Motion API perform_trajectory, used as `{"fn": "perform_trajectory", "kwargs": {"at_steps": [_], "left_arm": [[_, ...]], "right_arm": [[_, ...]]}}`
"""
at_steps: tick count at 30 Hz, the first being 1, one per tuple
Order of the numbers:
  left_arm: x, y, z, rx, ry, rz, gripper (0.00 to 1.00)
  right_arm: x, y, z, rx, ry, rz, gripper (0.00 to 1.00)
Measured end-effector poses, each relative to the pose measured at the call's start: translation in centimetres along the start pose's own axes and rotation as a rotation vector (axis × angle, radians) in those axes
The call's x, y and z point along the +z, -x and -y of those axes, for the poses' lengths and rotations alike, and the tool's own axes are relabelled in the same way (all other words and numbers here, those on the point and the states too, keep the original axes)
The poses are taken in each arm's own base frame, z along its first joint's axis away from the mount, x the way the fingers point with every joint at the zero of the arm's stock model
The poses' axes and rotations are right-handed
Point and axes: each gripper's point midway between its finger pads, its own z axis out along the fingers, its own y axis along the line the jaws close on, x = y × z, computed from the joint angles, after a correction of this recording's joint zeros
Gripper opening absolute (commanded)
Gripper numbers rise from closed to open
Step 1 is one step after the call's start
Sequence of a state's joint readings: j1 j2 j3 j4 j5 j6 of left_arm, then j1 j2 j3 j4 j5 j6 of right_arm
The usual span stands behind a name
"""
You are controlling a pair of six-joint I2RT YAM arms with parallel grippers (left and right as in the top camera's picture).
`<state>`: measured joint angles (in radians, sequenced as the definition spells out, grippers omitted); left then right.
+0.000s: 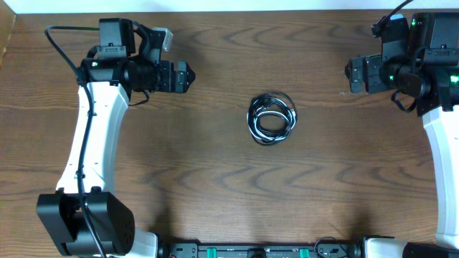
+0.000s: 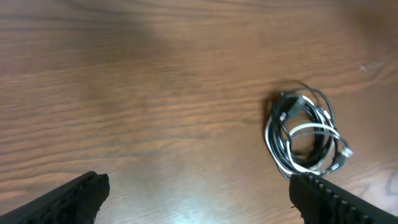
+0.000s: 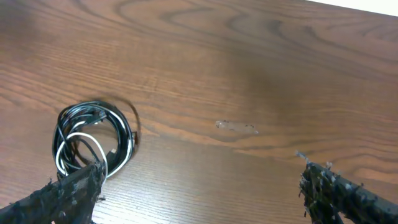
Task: Untangle cables
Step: 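Lower the left gripper onto the left side of the cable coil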
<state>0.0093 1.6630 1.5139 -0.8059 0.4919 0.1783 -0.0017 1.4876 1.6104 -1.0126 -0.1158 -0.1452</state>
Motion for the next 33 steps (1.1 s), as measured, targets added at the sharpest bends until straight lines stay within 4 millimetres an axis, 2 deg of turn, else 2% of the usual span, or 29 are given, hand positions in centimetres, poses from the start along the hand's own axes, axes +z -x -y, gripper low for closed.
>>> {"fn": "perform_trajectory", "kwargs": {"at_steps": [5, 8, 12, 20, 27, 33], "left_arm": [[1.7, -0.8, 3.6, 0.092, -0.019, -0.052, 0.98], [3.6, -1.4, 6.0, 0.152, -0.034, -0.092, 0.98], [6.0, -2.1, 8.1, 0.194, -0.056, -0.125, 0.98], [9.5, -2.9, 9.6, 0.176, -0.068, -0.165, 0.98], [13.4, -5.5, 9.5, 0.16, -0.075, -0.265, 0.98], [14.8, -6.1, 10.4, 0.163, -0.105, -0.28, 0.98]], "right_arm": [[0.0, -0.1, -0.1, -0.003, 0.006, -0.004, 0.99], [0.0, -0.2, -0.1, -0.002, 0.007, -0.01, 0.99], [0.0, -0.3, -0.2, -0.004, 0.01, -0.01, 0.99], [0.0, -0.3, -0.2, -0.004, 0.01, -0.014, 0.99], [0.0, -0.4, -0.3, -0.004, 0.014, -0.014, 0.99], [0.0, -0.4, -0.3, -0.003, 0.019, -0.017, 0.99]]}}
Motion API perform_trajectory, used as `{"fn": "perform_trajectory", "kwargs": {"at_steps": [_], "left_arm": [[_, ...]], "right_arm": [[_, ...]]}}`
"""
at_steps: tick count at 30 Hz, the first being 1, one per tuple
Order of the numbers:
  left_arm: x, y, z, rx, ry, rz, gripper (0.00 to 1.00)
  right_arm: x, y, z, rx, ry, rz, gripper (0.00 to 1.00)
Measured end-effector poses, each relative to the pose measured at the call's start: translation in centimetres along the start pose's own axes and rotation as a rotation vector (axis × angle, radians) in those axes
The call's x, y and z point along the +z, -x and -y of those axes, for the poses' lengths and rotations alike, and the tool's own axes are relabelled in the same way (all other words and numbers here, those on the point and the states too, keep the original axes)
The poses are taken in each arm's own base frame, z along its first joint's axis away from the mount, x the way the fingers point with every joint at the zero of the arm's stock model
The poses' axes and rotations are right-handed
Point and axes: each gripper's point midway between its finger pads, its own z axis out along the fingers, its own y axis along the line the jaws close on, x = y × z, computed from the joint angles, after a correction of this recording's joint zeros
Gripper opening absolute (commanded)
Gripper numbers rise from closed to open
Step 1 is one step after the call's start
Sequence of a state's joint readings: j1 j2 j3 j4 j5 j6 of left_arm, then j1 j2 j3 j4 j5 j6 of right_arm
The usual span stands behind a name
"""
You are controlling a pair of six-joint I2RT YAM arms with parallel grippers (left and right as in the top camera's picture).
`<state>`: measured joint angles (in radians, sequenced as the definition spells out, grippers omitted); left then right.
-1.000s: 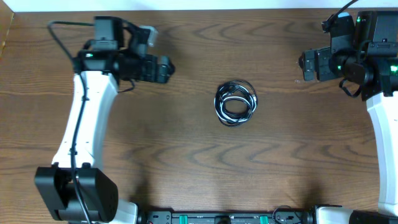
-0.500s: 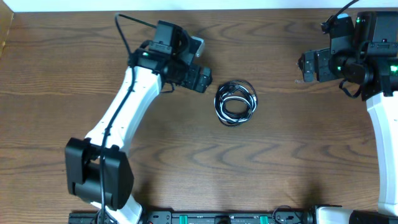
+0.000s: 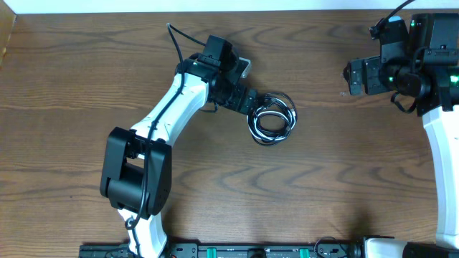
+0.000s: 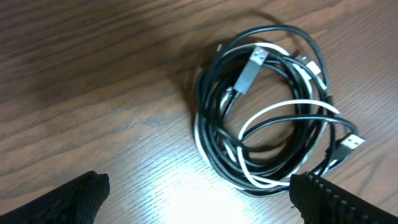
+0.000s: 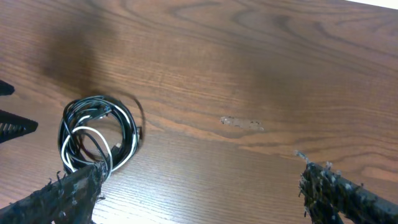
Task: Untangle cables
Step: 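Lower the left gripper onto the left side of the cable coil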
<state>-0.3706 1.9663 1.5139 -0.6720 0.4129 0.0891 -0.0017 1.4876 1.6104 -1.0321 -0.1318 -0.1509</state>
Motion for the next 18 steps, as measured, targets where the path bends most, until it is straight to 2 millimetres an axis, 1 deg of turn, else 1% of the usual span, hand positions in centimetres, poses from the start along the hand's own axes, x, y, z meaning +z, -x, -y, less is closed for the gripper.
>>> {"fn": "perform_trajectory", "kwargs": {"at_steps": [9, 15, 18], "left_arm": [[0.4, 0.5, 0.8, 0.011, -0.013, 0.016, 0.98], [2.3, -0.5, 0.2, -0.012, -0.015, -0.032, 0.98], [2.9, -0.8, 0.1, -0.016, -0.015, -0.047, 0.98]], "right_arm": [[0.0, -0.1, -0.2, 0.001, 0.012, -0.002, 0.99], [0.0, -0.2, -0.4, 0.002, 0.022, -0.008, 0.99], [0.0, -0.2, -0.5, 0.002, 0.026, -0.008, 0.99]]}}
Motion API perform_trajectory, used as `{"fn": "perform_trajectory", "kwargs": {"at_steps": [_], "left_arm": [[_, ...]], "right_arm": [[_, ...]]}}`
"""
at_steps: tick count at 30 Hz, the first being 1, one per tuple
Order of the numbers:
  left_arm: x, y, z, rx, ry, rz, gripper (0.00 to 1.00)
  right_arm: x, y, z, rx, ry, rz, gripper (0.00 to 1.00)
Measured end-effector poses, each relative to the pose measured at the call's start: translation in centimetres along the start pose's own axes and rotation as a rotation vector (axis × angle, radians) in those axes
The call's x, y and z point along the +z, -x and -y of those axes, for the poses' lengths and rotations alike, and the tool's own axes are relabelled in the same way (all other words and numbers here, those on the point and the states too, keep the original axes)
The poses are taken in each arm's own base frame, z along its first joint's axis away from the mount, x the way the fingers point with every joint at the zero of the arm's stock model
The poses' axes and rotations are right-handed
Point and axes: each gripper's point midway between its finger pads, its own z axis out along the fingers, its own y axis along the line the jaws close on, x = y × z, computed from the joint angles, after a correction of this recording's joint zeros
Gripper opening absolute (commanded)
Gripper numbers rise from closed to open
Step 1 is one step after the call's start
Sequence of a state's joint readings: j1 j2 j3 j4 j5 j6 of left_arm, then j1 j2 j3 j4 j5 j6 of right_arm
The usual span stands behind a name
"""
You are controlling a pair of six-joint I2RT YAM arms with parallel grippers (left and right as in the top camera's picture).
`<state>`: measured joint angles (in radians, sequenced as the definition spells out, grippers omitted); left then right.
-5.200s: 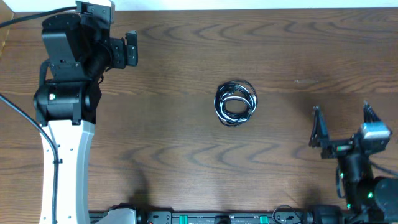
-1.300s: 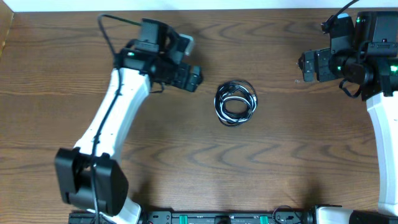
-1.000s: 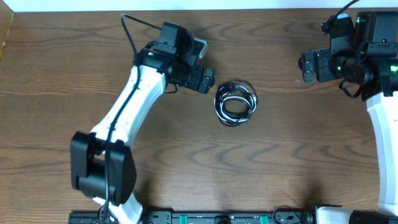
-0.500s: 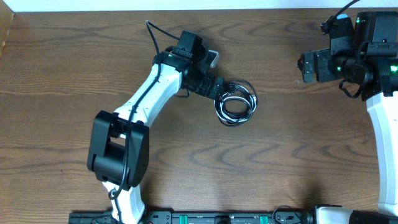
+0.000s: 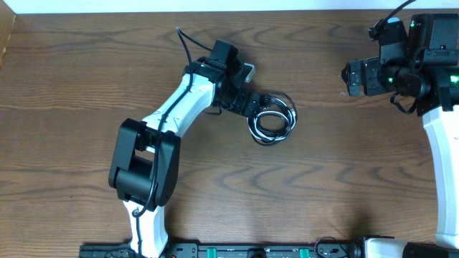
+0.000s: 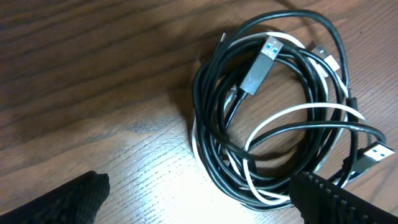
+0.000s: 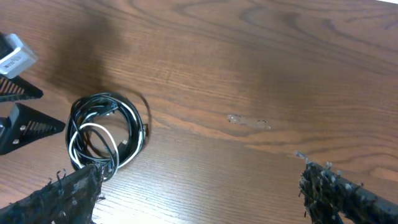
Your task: Untangle cables
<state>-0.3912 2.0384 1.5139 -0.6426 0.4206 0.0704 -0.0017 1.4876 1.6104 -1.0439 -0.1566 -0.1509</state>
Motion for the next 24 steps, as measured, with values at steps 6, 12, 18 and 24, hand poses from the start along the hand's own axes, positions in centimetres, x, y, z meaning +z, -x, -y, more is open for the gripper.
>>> {"fn": "perform_trajectory", "kwargs": {"at_steps": [6, 12, 18, 24], "left_arm": [[0.2, 0.4, 0.5, 0.018, -0.004, 0.016, 0.98], [0.8, 0.5, 1.0, 0.031, -0.009, 0.016, 0.98], [3.1, -0.3, 0.9, 0.011, -0.03, -0.022, 0.98], [4.2, -0.6, 1.0, 0.005, -0.057, -0.035, 0.98]], "right_arm": [[0.0, 0.0, -0.1, 0.0, 0.004, 0.0, 0.99], [0.0, -0.2, -0.3, 0.001, 0.014, -0.006, 0.99], [0.0, -0.2, -0.4, 0.002, 0.022, -0.009, 0.99], [0.0, -0.3, -0.5, 0.002, 0.028, -0.01, 0.99]]}}
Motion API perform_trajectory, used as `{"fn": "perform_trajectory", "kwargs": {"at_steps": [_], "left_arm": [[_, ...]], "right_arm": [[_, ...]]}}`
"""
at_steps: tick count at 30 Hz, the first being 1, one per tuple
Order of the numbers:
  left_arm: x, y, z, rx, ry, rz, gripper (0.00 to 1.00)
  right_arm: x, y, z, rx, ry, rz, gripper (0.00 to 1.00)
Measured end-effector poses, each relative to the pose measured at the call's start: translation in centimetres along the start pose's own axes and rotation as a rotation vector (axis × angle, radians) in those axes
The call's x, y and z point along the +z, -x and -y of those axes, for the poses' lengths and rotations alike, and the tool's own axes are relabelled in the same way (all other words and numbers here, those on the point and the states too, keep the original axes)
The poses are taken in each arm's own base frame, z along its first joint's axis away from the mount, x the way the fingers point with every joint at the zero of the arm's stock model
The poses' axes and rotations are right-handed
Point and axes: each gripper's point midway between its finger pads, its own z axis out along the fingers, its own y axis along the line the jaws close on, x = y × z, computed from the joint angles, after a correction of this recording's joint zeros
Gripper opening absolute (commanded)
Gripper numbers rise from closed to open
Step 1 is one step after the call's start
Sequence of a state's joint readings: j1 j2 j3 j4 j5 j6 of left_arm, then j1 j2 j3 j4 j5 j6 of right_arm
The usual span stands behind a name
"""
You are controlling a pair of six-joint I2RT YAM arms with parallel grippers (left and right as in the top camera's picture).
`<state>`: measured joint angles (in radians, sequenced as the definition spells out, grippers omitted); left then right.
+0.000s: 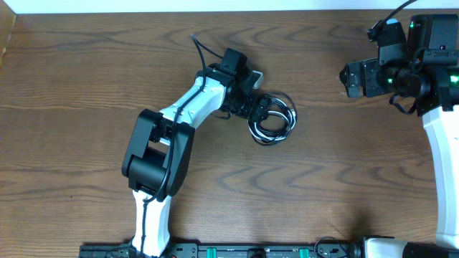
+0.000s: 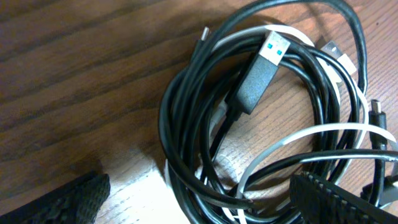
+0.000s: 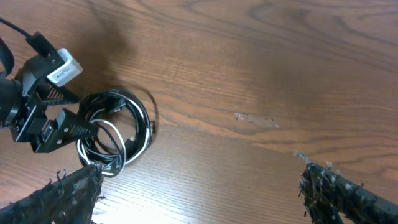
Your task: Untangle cables
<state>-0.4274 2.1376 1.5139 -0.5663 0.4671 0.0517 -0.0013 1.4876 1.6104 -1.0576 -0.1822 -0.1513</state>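
A tangled coil of black and white cables (image 1: 272, 118) lies mid-table; the right wrist view shows the coil (image 3: 115, 134) at its left. My left gripper (image 1: 259, 109) is open at the coil's left rim. In the left wrist view the left gripper (image 2: 199, 205) stands low over the loops, its fingers (image 2: 56, 200) wide on either side of the black strands, a black USB plug (image 2: 258, 74) just ahead. My right gripper (image 1: 351, 77) hangs open at the far right, well away from the coil, with nothing between its fingertips (image 3: 348, 199).
The wooden table (image 1: 344, 186) ends at a pale far edge (image 1: 215, 8). A black equipment rail (image 1: 251, 251) runs along the front edge. A small scuff mark (image 3: 255, 119) shows on the wood right of the coil.
My left gripper has moved a little right and lower, from just beside the coil to over its left loops. The coil fills more of the left wrist view. The coil itself lies as before.
My left gripper first stood open at the table's far left, far from the coil. Then it was next to the coil's left side, then closer, and now its open fingers straddle the left loops. The right gripper stayed open at the right throughout.
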Motion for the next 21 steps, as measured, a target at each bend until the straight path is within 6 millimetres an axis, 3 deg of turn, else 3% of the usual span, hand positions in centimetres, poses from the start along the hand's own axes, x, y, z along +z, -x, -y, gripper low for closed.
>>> {"fn": "perform_trajectory", "kwargs": {"at_steps": [21], "left_arm": [[0.12, 0.45, -0.61, -0.023, 0.032, 0.018, 0.98]], "right_arm": [[0.01, -0.36, -0.18, 0.001, 0.006, -0.015, 0.99]]}}
